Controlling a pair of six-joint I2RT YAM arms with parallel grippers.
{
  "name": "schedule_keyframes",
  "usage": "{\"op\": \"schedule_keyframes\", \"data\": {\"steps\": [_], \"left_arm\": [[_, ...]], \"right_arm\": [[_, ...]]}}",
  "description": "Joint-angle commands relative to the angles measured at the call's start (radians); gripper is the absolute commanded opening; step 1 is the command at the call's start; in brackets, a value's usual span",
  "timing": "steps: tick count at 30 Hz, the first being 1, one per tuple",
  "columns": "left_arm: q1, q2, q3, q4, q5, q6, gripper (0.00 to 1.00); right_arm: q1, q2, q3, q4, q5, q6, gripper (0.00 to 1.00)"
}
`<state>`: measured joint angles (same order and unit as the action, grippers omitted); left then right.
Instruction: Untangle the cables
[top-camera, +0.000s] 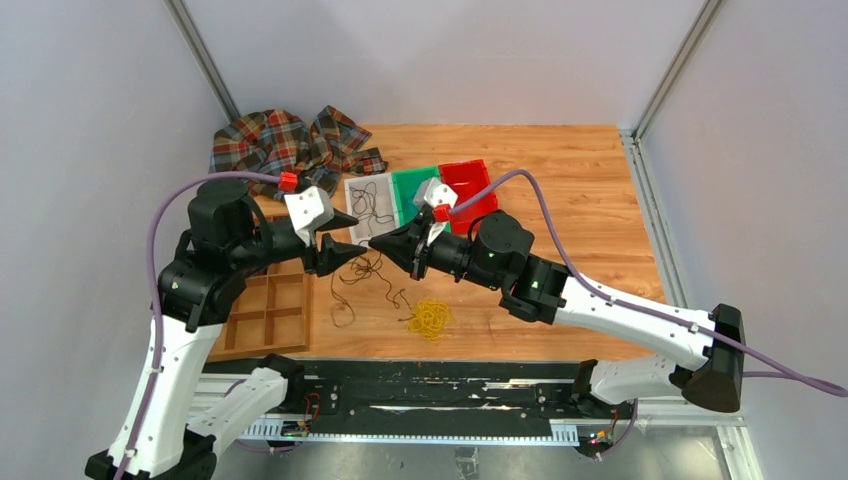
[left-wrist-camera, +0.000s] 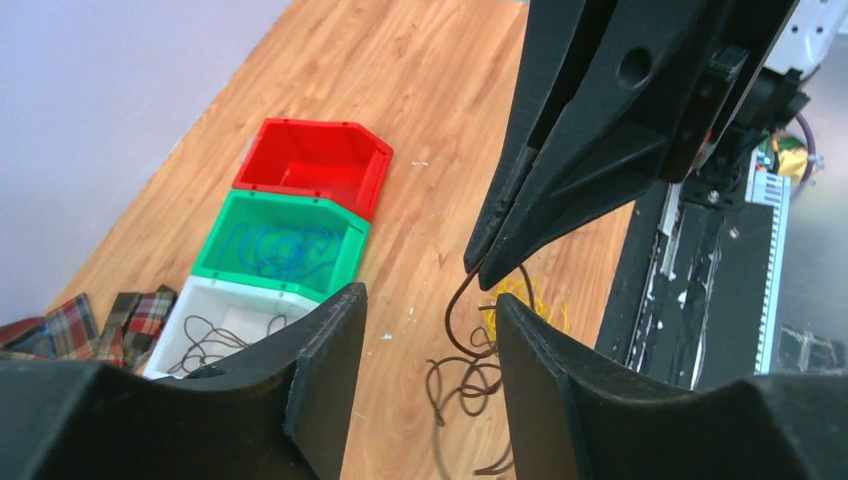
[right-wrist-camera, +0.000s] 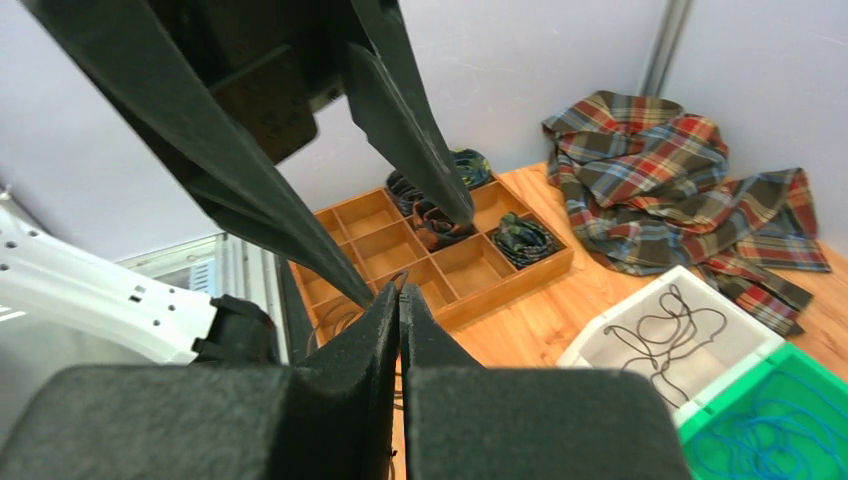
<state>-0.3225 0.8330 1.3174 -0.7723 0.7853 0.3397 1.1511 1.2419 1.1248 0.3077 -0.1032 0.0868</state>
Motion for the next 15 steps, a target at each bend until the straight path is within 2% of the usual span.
{"op": "schedule_keyframes", "data": {"steps": [1, 6, 13, 15], "left_arm": [[0.0, -0.008, -0.009, -0.05, 0.059, 0.117, 0.53], [0.001, -0.016, -0.014, -0.116, 0.083, 0.167, 0.45], [0.0, -0.028, -0.052, -0.112, 0.098, 0.155, 0.24], [0.0, -0.04, -0.077, -0.058, 0.064, 0.096, 0.18]], "right_arm": [[0.015, -0.013, 0.04, 0.01, -0.079, 0.032, 0.01], [0.015, -0.019, 0.038, 0.012, -0.123, 0.049, 0.01], [0.02, 0.001, 0.051, 0.034, -0.155, 0.084, 0.01], [0.024, 0.016, 0.062, 0.04, -0.162, 0.093, 0.01]]}}
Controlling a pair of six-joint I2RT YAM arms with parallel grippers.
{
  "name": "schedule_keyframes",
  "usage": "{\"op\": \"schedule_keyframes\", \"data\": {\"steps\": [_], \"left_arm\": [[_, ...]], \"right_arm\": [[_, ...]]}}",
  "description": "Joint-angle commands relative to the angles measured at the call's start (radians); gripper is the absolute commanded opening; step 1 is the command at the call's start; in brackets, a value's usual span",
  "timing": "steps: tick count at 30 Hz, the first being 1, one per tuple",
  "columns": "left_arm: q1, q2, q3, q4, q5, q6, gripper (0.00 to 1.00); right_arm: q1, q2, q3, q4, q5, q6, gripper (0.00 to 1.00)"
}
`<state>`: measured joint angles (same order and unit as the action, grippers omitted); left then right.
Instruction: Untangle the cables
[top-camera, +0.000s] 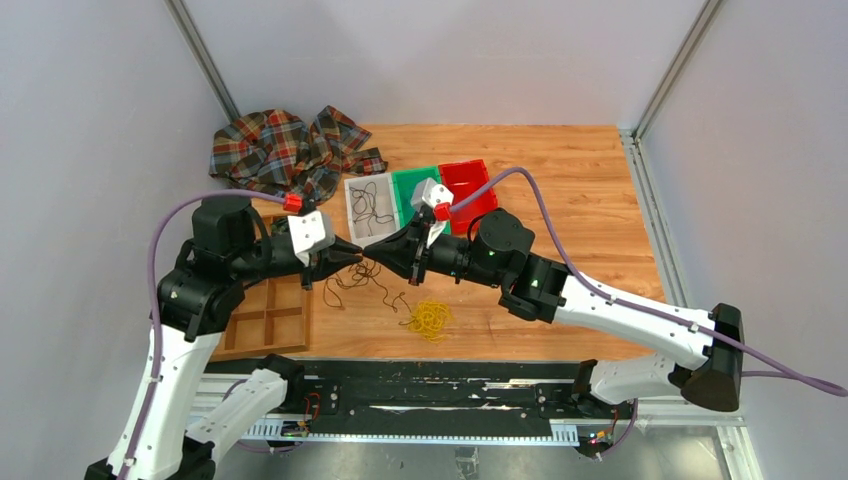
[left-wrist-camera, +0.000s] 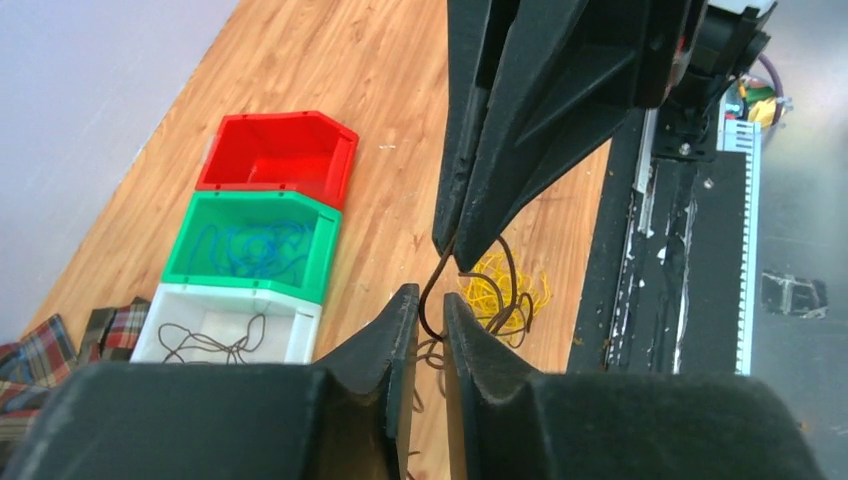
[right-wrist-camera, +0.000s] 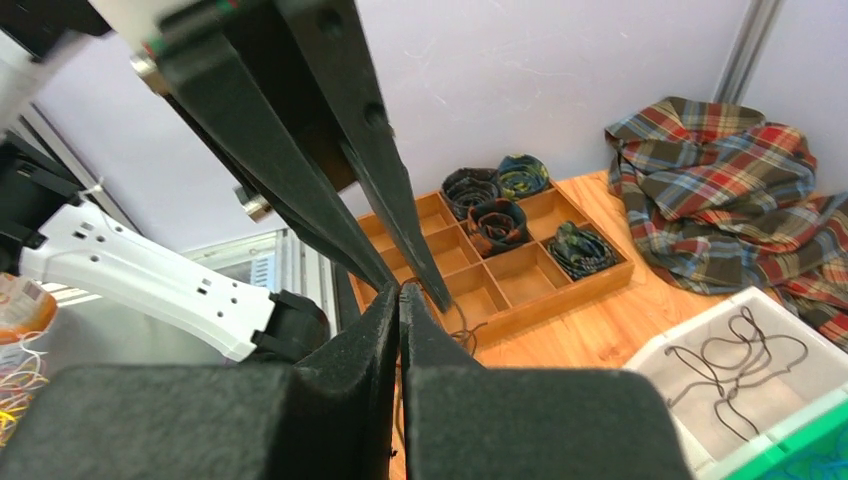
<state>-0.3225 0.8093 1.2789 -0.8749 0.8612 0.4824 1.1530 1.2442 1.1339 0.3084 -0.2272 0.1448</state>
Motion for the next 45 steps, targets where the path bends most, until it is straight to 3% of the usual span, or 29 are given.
{"op": "schedule_keyframes", "data": {"steps": [1, 5, 8, 11, 14, 22, 24, 27, 36, 40, 45], "left_arm": [[0.0, -0.028, -0.059, 0.095, -0.035, -0.091, 0.14], [0.0, -0.101, -0.152, 0.33, -0.15, -0.252, 0.01], [0.0, -0.133, -0.163, 0.387, -0.175, -0.283, 0.01], [0.0, -0.128, -0.126, 0.346, -0.14, -0.285, 0.01], [0.002, -0.132, -0.103, 0.332, -0.116, -0.302, 0.01], [0.001, -0.128, -0.058, 0.311, -0.055, -0.332, 0.01], [0.001, -0.128, -0.051, 0.301, -0.053, -0.312, 0.01], [0.0, -0.126, -0.047, 0.297, -0.054, -0.3, 0.01], [0.001, -0.119, -0.032, 0.297, -0.054, -0.3, 0.01], [0.0, -0.116, -0.03, 0.297, -0.056, -0.297, 0.01], [0.0, -0.109, 0.01, 0.297, -0.05, -0.311, 0.01]], "right_arm": [[0.025, 0.02, 0.055, 0.045, -0.04, 0.042, 0.01], [0.028, 0.035, 0.05, 0.068, -0.053, 0.077, 0.02], [0.024, 0.008, 0.017, 0.08, -0.035, 0.11, 0.23], [-0.004, -0.058, -0.072, 0.145, -0.014, 0.154, 0.45], [-0.049, -0.113, -0.13, 0.2, -0.036, 0.209, 0.55], [-0.203, -0.114, -0.196, 0.297, -0.107, 0.401, 0.57], [-0.2, -0.098, -0.166, 0.249, -0.087, 0.369, 0.57], [-0.171, -0.058, -0.089, 0.161, -0.079, 0.307, 0.71], [-0.08, 0.061, 0.019, 0.094, -0.02, 0.176, 0.74], [-0.04, 0.123, 0.068, 0.039, 0.082, 0.118, 0.76], [-0.033, 0.163, 0.023, 0.076, 0.179, 0.11, 0.77]]}}
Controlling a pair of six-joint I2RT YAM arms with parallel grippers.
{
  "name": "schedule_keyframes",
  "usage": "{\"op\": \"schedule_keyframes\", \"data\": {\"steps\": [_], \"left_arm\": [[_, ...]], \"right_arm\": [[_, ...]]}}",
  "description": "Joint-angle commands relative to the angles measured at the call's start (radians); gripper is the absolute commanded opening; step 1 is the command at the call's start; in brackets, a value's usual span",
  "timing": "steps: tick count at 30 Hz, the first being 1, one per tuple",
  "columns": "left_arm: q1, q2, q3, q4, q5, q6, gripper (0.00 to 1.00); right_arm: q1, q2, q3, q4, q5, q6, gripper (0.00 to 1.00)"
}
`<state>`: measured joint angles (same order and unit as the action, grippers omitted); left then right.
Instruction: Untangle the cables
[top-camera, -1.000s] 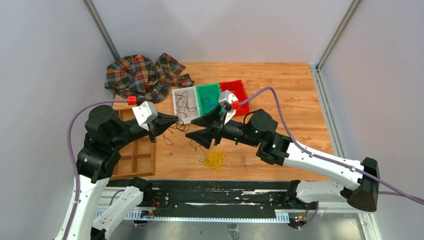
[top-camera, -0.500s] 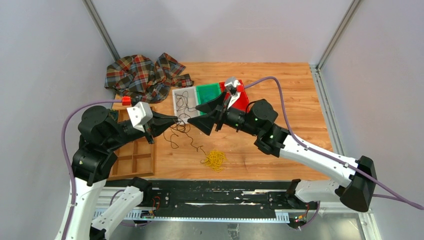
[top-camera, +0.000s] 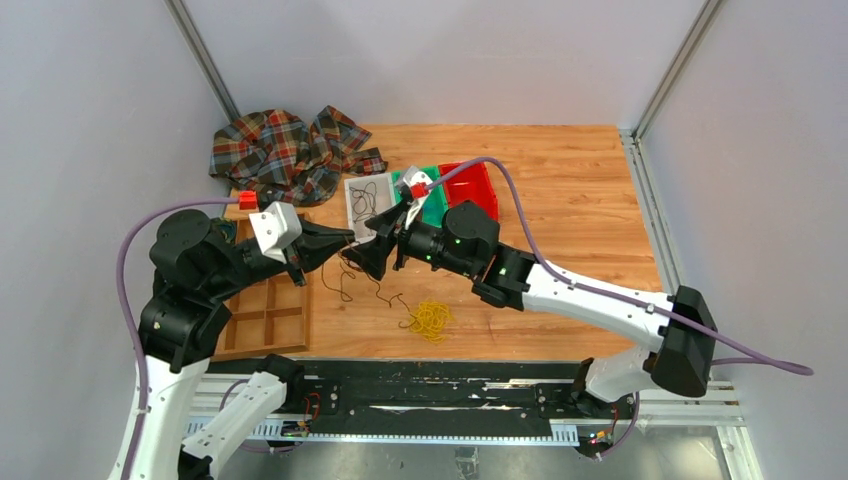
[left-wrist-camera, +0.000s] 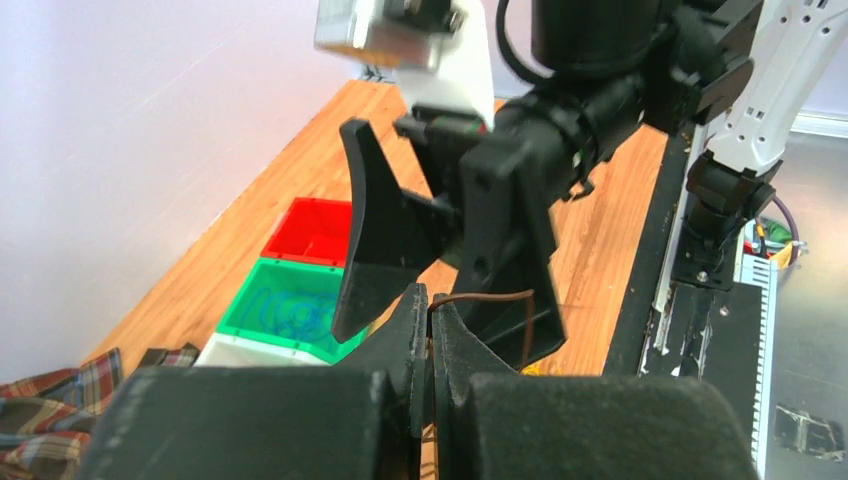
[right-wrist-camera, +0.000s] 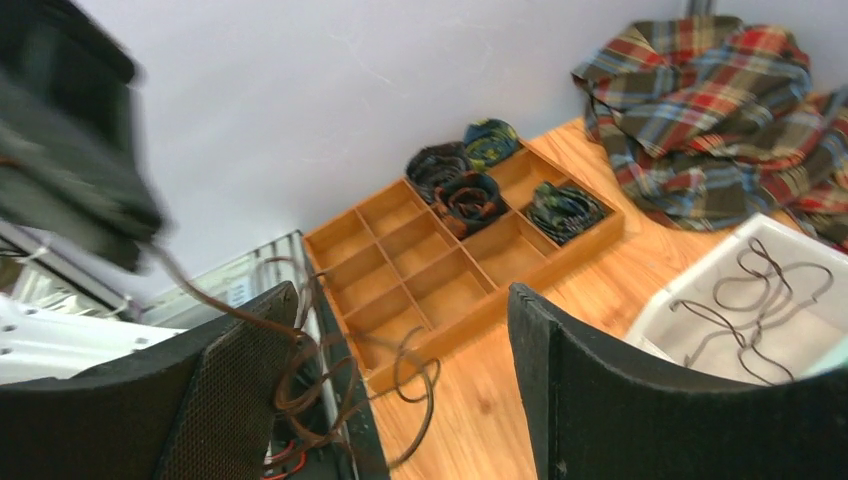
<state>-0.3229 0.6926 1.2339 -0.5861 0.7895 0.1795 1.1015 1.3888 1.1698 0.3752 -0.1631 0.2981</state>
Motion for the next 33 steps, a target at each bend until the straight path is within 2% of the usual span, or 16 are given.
{"op": "schedule_keyframes", "data": {"steps": [1, 11, 16, 27, 33], "left_arm": [[0.001, 0.012, 0.07, 0.008, 0.027, -0.016, 0.01], [0.002, 0.041, 0.239, 0.058, 0.054, -0.123, 0.01], [0.002, 0.062, 0.309, 0.131, 0.039, -0.177, 0.01], [0.002, 0.168, 0.552, 0.181, -0.05, -0.116, 0.01], [0.001, 0.203, 0.576, 0.167, -0.064, -0.11, 0.01]], "right_arm": [[0.019, 0.022, -0.036, 0.024, 0.128, -0.045, 0.77], [0.002, 0.067, -0.198, 0.225, 0.1, 0.014, 0.8], [-0.008, 0.095, -0.242, 0.257, 0.085, 0.055, 0.8], [-0.013, 0.124, -0.357, 0.292, 0.109, 0.083, 0.81], [-0.039, 0.02, -0.374, 0.273, 0.14, 0.045, 0.81]]}}
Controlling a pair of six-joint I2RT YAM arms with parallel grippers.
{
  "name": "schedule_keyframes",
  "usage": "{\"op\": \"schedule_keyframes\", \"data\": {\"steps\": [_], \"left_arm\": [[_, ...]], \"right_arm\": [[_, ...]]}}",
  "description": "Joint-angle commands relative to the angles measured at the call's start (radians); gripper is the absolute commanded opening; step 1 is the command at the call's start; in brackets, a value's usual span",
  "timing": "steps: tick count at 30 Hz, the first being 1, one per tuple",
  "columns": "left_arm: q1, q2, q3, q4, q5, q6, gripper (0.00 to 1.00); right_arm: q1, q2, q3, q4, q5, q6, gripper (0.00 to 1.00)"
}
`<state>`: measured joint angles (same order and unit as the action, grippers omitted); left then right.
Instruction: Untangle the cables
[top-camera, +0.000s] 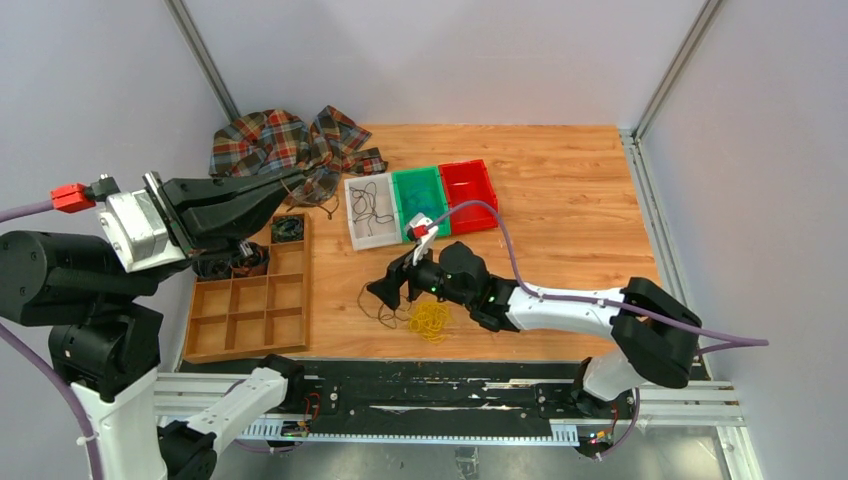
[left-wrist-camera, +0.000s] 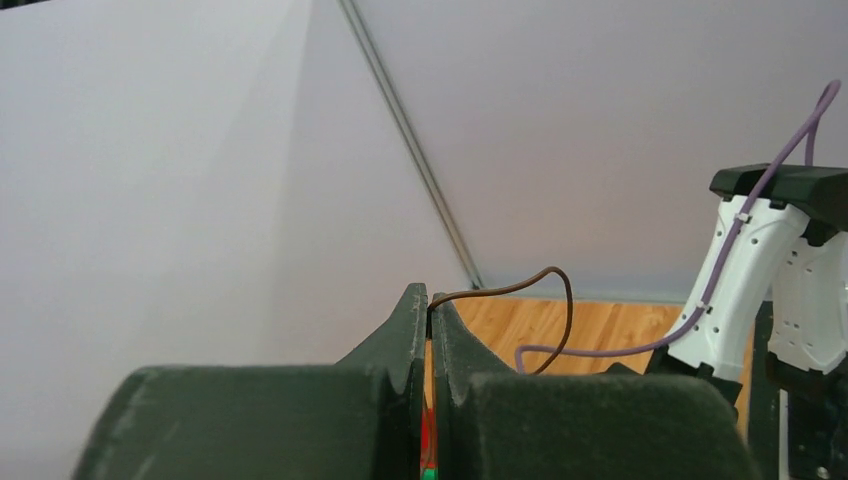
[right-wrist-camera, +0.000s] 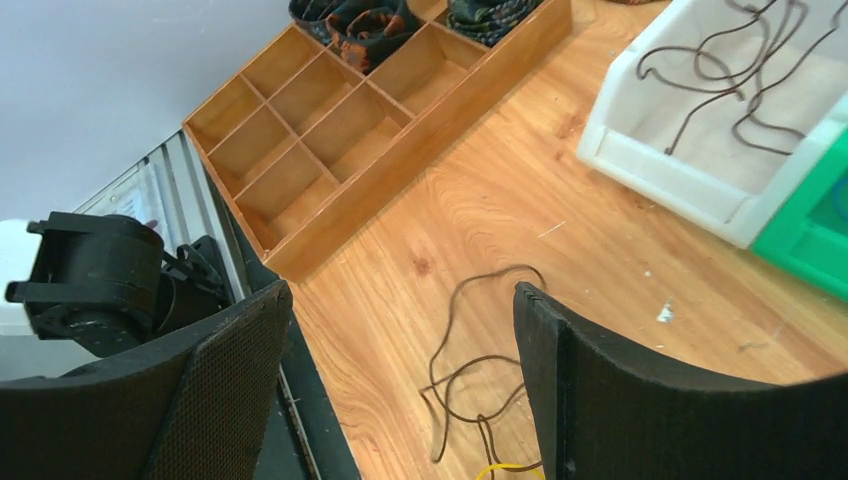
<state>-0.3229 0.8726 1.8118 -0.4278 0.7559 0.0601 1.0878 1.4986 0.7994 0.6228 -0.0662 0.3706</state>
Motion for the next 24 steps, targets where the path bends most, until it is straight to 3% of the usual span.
{"op": "schedule_keyframes", "data": {"steps": [1, 9, 13, 15, 18, 21, 24], "left_arm": [[0.002, 0.021, -0.023, 0.012, -0.033, 0.004, 0.01], [0.001, 0.029, -0.265, 0.082, -0.049, -0.057, 0.01], [-0.009, 0.124, -0.311, 0.072, -0.107, -0.004, 0.01], [-0.023, 0.184, -0.32, 0.089, -0.13, 0.017, 0.01], [-0.067, 0.29, -0.307, 0.125, -0.159, 0.054, 0.01], [-0.113, 0.423, -0.251, 0.139, -0.188, 0.083, 0.0], [-0.15, 0.571, -0.163, 0.14, -0.208, 0.097, 0.0]], "right_arm": [[-0.029, -0.114, 0.001, 0.012, 0.049, -0.044, 0.81], [-0.053, -0.249, 0.14, -0.099, 0.071, -0.205, 0.81], [-0.083, -0.295, 0.165, -0.227, 0.255, -0.291, 0.79], [-0.113, -0.3, 0.139, -0.298, 0.437, -0.325, 0.78], [-0.243, -0.283, 0.132, -0.535, 0.725, -0.149, 0.75], [-0.381, -0.316, 0.035, -0.591, 0.772, 0.008, 0.73], [-0.445, -0.351, -0.034, -0.542, 0.781, 0.032, 0.74]]}}
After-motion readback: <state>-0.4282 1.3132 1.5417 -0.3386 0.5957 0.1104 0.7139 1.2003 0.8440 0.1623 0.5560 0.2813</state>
